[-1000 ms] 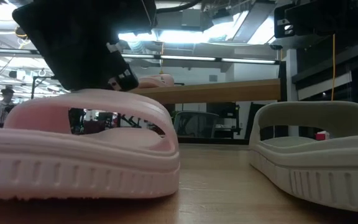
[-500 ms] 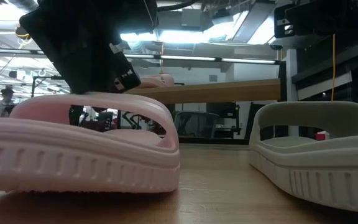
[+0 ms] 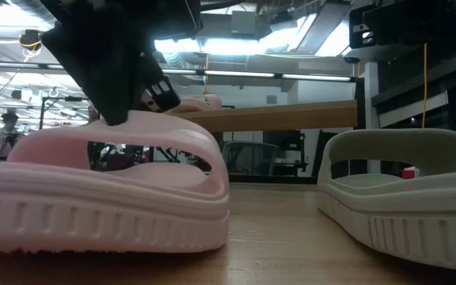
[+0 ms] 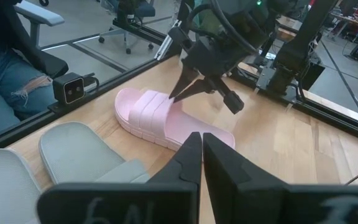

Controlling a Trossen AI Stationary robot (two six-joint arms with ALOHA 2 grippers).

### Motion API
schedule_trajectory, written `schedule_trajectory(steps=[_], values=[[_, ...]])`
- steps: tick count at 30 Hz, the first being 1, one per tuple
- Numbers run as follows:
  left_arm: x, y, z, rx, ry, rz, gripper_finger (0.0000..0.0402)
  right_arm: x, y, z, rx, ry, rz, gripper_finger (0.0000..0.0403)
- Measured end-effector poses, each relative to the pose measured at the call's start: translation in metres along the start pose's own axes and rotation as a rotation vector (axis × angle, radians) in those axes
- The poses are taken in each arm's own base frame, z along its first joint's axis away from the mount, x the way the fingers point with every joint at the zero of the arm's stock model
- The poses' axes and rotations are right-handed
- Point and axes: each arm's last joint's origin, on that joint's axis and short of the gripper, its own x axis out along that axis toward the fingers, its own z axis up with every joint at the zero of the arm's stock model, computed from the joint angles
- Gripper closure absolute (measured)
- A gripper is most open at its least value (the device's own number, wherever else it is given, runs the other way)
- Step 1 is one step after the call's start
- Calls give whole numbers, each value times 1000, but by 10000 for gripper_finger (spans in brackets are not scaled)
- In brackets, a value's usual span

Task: Pick and place slides into the shelf
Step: Put the pink slide on the shelf

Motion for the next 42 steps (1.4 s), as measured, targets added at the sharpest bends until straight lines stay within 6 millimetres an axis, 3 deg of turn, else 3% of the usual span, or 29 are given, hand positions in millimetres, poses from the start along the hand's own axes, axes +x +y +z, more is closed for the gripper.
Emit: schedule_trajectory(steps=[17, 23, 33, 42], values=[[0, 1, 1, 29, -22, 76, 399, 0, 0, 0, 0, 1, 0, 384], [-7, -3, 11, 85, -8, 72, 400, 0, 0, 0, 0, 1, 1, 384], [-42, -20, 39, 225, 74, 110, 401, 0, 0, 0, 0, 1, 1, 384], [-89, -40, 66, 330, 115, 111, 401, 0, 0, 0, 0, 1, 0, 384]])
